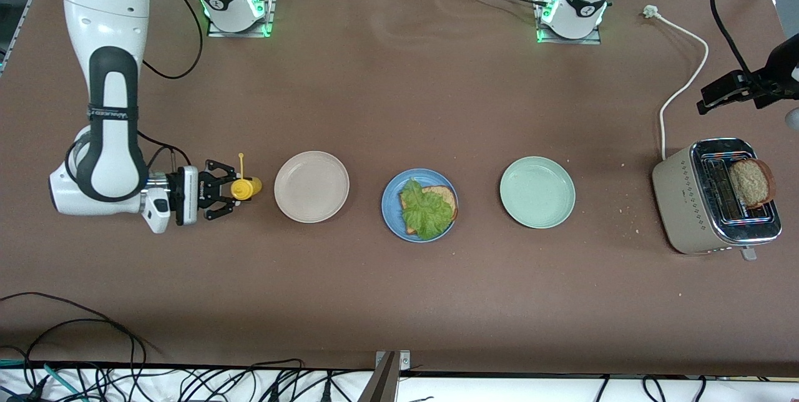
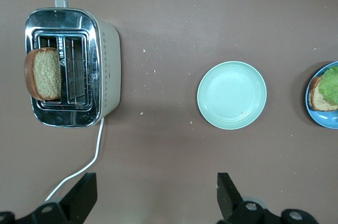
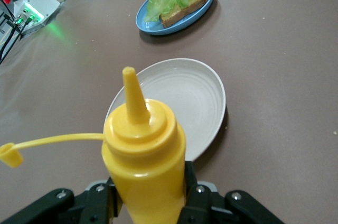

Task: Make sandwich in blue plate with both arms
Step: 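Lift the mustard bottle with the right gripper, then tilt the mustard bottle nozzle over the lettuce toast with the right gripper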

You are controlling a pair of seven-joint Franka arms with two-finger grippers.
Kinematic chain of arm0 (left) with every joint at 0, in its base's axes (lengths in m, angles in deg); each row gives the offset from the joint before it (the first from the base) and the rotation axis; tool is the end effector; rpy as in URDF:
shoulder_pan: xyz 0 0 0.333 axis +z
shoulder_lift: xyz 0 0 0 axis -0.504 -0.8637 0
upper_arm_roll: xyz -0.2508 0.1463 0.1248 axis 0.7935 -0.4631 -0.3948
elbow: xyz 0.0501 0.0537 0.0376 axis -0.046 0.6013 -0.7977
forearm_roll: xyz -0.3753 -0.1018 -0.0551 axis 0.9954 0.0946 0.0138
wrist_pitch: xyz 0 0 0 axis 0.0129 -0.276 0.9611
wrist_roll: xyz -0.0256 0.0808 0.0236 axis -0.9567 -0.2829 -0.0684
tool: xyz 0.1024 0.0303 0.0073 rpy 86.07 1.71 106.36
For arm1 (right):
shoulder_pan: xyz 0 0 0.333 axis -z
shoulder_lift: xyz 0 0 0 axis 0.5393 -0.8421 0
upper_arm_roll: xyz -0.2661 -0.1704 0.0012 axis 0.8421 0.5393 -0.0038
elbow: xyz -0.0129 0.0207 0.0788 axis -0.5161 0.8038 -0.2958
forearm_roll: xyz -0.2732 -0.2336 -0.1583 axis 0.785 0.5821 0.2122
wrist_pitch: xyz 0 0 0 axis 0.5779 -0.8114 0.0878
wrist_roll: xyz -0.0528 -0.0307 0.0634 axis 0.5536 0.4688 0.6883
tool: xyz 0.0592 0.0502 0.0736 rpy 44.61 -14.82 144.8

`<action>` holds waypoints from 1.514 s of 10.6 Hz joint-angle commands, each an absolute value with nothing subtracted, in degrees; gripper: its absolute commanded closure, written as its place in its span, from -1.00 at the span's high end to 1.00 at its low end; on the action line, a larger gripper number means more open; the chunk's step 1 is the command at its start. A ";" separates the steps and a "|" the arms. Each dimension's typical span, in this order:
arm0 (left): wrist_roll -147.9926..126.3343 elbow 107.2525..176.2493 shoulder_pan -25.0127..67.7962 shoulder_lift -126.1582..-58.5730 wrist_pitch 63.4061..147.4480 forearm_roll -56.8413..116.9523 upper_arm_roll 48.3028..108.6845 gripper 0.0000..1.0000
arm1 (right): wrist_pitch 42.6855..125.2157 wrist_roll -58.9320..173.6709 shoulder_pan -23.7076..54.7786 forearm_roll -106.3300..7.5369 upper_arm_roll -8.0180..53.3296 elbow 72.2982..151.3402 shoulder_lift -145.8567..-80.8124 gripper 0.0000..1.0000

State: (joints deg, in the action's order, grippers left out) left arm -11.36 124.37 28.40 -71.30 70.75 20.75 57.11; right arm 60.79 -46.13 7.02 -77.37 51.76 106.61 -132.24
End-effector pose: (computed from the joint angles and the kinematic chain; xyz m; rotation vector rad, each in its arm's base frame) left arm 0.5652 0.0118 0.6324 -3.1202 -0.1969 0.1215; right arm 0.6440 0.0423 0.2256 -1.8344 -1.4323 -0.3556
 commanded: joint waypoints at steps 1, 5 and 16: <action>-11.83 123.95 28.77 -71.31 70.27 20.98 57.27 1.00 | 60.79 -33.97 4.43 -71.11 51.92 98.87 -132.50 -0.09; -11.83 124.04 28.77 -71.31 70.27 20.98 57.27 1.00 | 60.79 -19.72 -1.36 -59.16 52.01 86.82 -132.41 -0.32; -11.74 123.95 28.68 -71.23 70.27 20.98 57.44 1.00 | 72.31 6.03 -30.71 -6.64 51.48 81.44 -136.27 -0.29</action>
